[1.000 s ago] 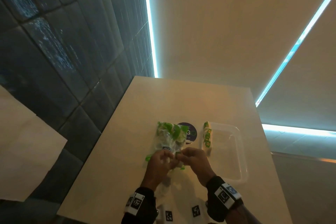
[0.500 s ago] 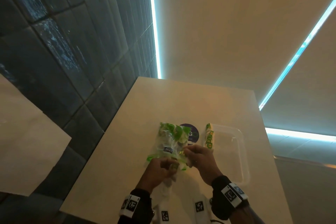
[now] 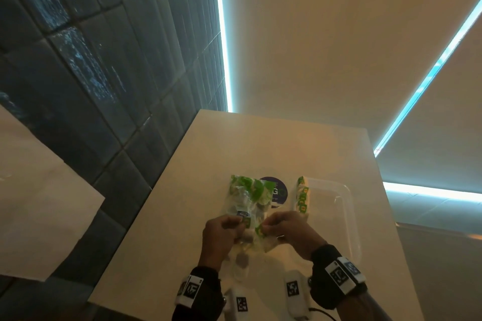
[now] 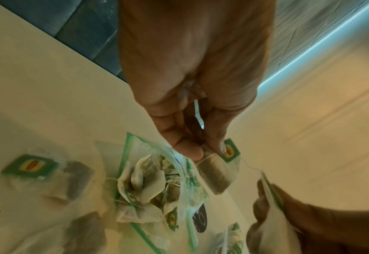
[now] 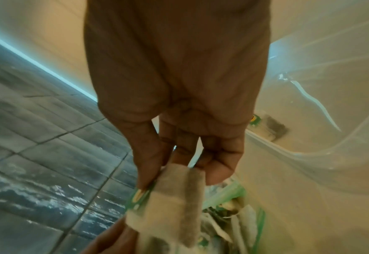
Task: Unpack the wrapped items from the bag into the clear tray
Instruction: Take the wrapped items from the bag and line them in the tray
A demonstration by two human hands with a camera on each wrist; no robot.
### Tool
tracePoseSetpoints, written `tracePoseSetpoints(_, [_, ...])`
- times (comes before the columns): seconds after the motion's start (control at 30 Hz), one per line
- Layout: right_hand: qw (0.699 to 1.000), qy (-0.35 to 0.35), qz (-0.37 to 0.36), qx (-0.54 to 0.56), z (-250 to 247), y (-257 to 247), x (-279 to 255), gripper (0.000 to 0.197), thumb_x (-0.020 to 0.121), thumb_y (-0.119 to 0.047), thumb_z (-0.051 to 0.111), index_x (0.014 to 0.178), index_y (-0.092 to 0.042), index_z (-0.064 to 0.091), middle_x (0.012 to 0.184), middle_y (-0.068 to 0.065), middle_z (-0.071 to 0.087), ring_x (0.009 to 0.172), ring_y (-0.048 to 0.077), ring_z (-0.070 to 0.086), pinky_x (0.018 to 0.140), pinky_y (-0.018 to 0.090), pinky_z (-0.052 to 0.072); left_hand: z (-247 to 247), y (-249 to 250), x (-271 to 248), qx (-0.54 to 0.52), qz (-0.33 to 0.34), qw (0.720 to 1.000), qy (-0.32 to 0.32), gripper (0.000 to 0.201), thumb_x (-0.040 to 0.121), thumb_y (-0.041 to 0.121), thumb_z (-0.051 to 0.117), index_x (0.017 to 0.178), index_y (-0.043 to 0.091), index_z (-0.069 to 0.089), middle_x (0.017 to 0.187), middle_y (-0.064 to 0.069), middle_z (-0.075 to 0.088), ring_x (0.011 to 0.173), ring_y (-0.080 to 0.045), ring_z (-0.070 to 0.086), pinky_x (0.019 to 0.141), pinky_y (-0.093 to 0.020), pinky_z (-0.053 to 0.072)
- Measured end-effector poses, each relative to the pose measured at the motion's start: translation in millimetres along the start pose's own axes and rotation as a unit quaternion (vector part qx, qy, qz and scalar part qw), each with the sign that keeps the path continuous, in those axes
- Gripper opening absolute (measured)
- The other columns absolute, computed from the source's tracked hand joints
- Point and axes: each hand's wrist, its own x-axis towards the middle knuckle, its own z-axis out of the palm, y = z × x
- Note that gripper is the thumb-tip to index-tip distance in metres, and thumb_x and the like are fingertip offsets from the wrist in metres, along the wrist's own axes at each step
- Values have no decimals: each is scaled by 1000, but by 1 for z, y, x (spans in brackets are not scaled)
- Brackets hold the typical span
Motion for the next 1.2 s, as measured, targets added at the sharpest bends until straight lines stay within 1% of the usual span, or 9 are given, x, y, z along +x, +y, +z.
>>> tracePoseSetpoints(0.13, [992, -4, 16, 126, 11, -3, 2, 4, 85, 0, 65, 89, 1, 64, 90, 16, 65, 90, 31, 63, 90, 50, 52, 8, 2, -1, -29, -9, 1000, -7, 15, 73, 6, 80, 81, 18, 77, 80, -4, 76, 74, -18, 69, 66, -32, 56])
tracePoseSetpoints(0.23, [989, 62, 10, 135, 21, 1, 3, 10, 87, -4, 65, 93, 2, 61, 90, 17, 64, 88, 32, 62, 90, 52, 52, 12, 4, -2, -71, -24, 997, -17, 18, 74, 1, 77, 82, 16, 77, 82, -8, 76, 79, -25, 70, 66, -32, 56])
tracePoseSetpoints(0.4, [984, 109, -13, 140, 33, 7, 5, 9, 89, -8, 64, 92, 0, 59, 83, 12, 64, 81, 26, 62, 75, 40, 54, 14, 4, -3, -109, -29, 993, -28, 18, 77, 0, 74, 90, 12, 77, 91, -12, 76, 88, -31, 71, 69, -34, 58])
tracePoseSetpoints(0.6, [973, 186, -66, 117, 41, 11, 8, 13, 86, -6, 66, 92, 6, 62, 91, 20, 64, 88, 33, 64, 85, 55, 55, 14, 13, -8, -119, -10, 992, -48, 15, 82, 20, 75, 95, 12, 75, 89, -9, 75, 81, -23, 71, 66, -31, 57])
tracePoseSetpoints(0.83, [982, 134, -96, 93, 36, 9, 8, 19, 85, -15, 71, 101, -5, 67, 99, 14, 69, 95, 34, 67, 83, 52, 56, 10, 9, 0, -56, 16, 998, -27, 15, 78, 15, 79, 91, 12, 74, 89, -9, 75, 83, -22, 70, 64, -28, 56])
tracePoseSetpoints(0.93, [982, 131, -117, 69, 38, 9, 6, 9, 86, -11, 69, 87, -3, 73, 82, 7, 71, 81, 21, 69, 72, 34, 59, 9, 8, -1, -18, 35, 999, -32, 12, 76, 17, 80, 87, 16, 74, 84, -6, 75, 84, -23, 71, 72, -33, 59])
tracePoseSetpoints(1.0, [980, 150, -125, 46, 40, 11, 8, 8, 85, -9, 70, 82, -3, 73, 73, 1, 70, 71, 12, 67, 64, 22, 54, 10, 9, -4, 10, 53, 998, -29, 9, 76, 16, 80, 82, 18, 73, 80, -2, 74, 81, -17, 70, 71, -29, 58])
tracePoseSetpoints(1.1, [975, 178, -128, 19, 42, 16, 12, 8, 84, -9, 71, 77, -6, 73, 68, -2, 68, 65, 7, 64, 60, 19, 51, 8, 13, -9, 29, 77, 996, -29, 12, 77, 12, 79, 77, 21, 70, 76, 3, 72, 75, -6, 68, 64, -16, 53])
tracePoseSetpoints(1.2, [973, 190, -132, 2, 43, 20, 15, 8, 83, -11, 72, 76, -7, 73, 70, 2, 69, 68, 13, 65, 62, 21, 53, 7, 15, -11, 42, 93, 994, -35, 14, 77, 11, 78, 75, 21, 69, 75, 4, 72, 74, -5, 67, 64, -14, 52])
